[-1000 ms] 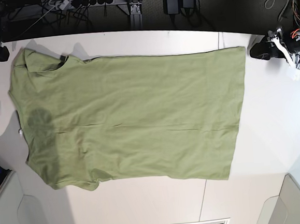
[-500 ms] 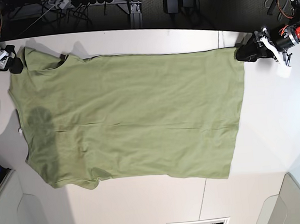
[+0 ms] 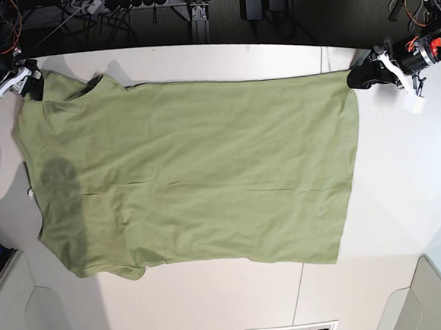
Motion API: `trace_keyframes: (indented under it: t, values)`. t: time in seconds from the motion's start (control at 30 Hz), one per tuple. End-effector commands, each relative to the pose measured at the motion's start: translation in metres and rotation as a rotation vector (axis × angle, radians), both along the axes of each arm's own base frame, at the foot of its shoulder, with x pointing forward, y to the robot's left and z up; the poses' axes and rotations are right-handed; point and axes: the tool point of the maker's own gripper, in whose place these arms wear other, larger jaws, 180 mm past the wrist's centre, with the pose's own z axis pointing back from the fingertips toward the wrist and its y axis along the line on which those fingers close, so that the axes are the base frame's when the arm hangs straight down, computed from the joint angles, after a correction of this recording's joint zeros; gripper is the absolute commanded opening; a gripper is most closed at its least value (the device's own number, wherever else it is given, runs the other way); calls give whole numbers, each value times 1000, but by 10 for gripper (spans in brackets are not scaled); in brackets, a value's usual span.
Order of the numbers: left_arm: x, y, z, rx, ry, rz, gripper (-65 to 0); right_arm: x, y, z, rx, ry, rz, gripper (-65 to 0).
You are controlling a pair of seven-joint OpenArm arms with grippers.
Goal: Layout the t-shirt on the table in an organized manner, then fold the t-shirt properly
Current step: 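Pull the shirt edges apart with both grippers to flatten it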
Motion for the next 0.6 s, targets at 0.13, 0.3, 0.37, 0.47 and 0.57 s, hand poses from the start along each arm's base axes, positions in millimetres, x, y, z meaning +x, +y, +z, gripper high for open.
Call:
trace_keyframes:
  t: [0.13,0.3,0.37,0.47,0.57]
  values:
    - [6,0,13,11,-24,-31,-650,4,-5,7,-19,-23,15,-650]
    - [24,-15,46,12,-132,-102,-650,16,-6,26,-30,-95,27,-650]
    - [31,-20,56,17,-179,-111,-650,23,-9,34,-44,-124,22,-650]
    - [40,-13,57,68,-228,-94,-650,37,-15,44,-59,-163,15,-650]
    - [50,-1,56,135,-285,-68,-650,53,-22,54,-95,-206,14,-650]
